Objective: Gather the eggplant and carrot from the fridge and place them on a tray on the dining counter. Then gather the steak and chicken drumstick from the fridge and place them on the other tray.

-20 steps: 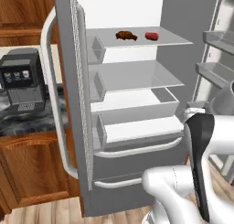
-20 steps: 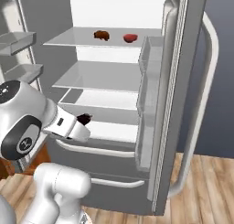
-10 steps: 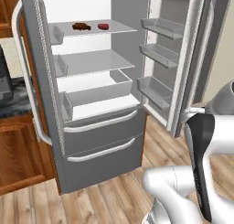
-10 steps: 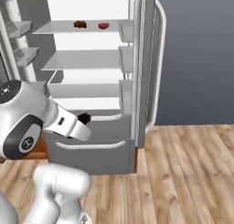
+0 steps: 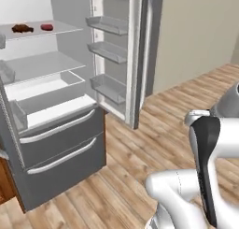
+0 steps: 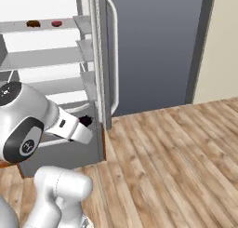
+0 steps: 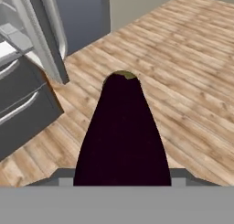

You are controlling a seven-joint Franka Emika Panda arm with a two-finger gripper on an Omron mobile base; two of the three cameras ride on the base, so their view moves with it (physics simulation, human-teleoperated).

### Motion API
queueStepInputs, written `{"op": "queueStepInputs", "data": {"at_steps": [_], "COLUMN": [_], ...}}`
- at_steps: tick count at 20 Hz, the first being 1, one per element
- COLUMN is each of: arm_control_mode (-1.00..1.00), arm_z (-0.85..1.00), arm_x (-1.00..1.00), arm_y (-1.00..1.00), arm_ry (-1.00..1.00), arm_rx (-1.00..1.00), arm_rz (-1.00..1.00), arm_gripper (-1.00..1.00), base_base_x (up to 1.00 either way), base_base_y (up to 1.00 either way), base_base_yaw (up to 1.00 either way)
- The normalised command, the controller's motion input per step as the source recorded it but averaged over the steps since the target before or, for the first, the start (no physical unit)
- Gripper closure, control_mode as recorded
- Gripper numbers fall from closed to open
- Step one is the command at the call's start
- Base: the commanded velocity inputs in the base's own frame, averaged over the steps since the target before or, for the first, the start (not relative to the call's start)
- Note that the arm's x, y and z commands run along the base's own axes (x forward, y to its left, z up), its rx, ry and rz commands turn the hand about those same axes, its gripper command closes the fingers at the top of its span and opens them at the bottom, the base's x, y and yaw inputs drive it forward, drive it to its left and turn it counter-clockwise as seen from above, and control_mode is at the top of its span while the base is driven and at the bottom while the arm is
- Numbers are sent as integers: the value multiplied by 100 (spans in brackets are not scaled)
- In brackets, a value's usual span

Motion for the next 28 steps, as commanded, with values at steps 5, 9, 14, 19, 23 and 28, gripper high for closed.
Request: {"op": "queueStepInputs", "data": {"at_steps": [5,9,14,19,23,28], "arm_control_mode": [100,100,100,100,100,100], "arm_z": [0,0,0,0,0,0], "arm_x": [0,0,0,0,0,0], "arm_y": [0,0,0,0,0,0], "arm_ry": [0,0,0,0,0,0], "arm_rx": [0,0,0,0,0,0], "arm_rz": [0,0,0,0,0,0], "arm_gripper": [100,100,100,100,100,100], "base_base_x": [1,11,7,7,15,45], "base_base_y": [-60,-52,-38,-50,-43,-34], "base_base_yaw": [-52,-51,-53,-52,-51,-46]}}
